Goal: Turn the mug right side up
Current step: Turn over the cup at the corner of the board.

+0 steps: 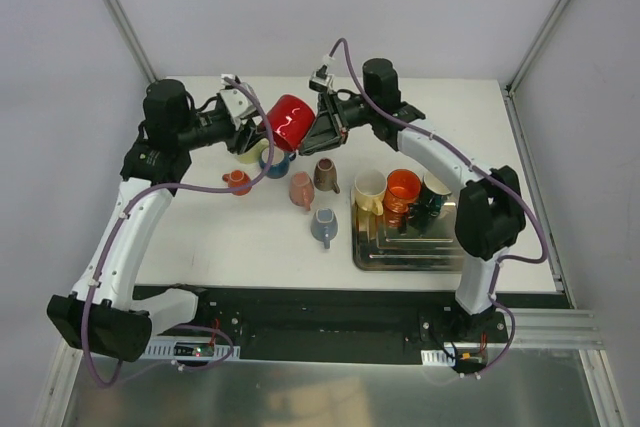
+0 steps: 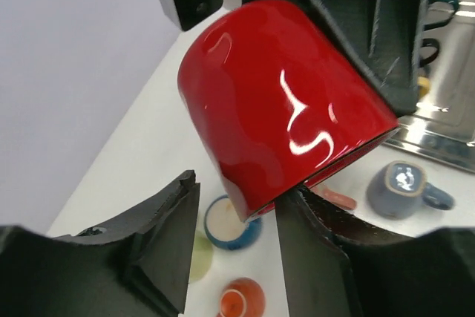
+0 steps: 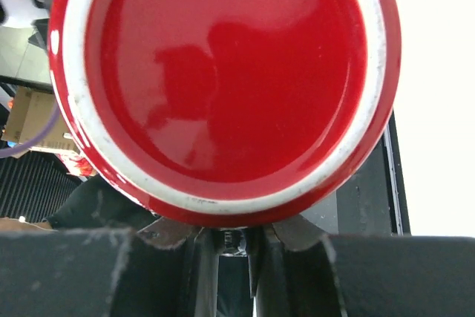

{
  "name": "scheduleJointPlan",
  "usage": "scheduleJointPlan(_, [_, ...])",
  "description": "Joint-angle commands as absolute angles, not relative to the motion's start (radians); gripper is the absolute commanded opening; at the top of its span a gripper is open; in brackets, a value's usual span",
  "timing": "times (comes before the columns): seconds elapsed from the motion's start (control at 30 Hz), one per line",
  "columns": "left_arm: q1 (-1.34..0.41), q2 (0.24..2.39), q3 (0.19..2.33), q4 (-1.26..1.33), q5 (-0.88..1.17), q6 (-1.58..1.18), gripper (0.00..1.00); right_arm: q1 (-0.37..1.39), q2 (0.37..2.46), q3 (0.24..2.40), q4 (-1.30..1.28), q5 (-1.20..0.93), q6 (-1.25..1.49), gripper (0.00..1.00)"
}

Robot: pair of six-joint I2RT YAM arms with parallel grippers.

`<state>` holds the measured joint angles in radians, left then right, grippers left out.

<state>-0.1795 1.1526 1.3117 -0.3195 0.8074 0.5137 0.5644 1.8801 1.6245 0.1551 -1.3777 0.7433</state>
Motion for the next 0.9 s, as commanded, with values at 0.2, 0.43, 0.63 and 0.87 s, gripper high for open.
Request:
scheduleJointPlan(0.2, [-0.229, 1.204, 1.166, 0.225, 0.652, 0.39, 0.21, 0.545, 1.879, 1.683, 0.259, -1.462, 0.812, 0.0])
scheduleJointPlan(0.43, [-0.258, 1.223, 1.154, 0.265, 0.669, 0.331, 0.26, 0.54, 1.936, 1.732, 0.264, -1.46, 0.831, 0.0])
scheduleJointPlan(0.63, [-0.345, 1.226, 1.083, 0.394, 0.581, 0.419, 0.2, 0.542, 1.996, 1.796, 0.264, -1.482, 0.867, 0.0])
scheduleJointPlan(0.87, [-0.374, 1.217, 1.089, 0.338, 0.512, 0.452, 0.0, 0.525, 1.983, 1.766, 0.239, -1.422, 0.829, 0.15])
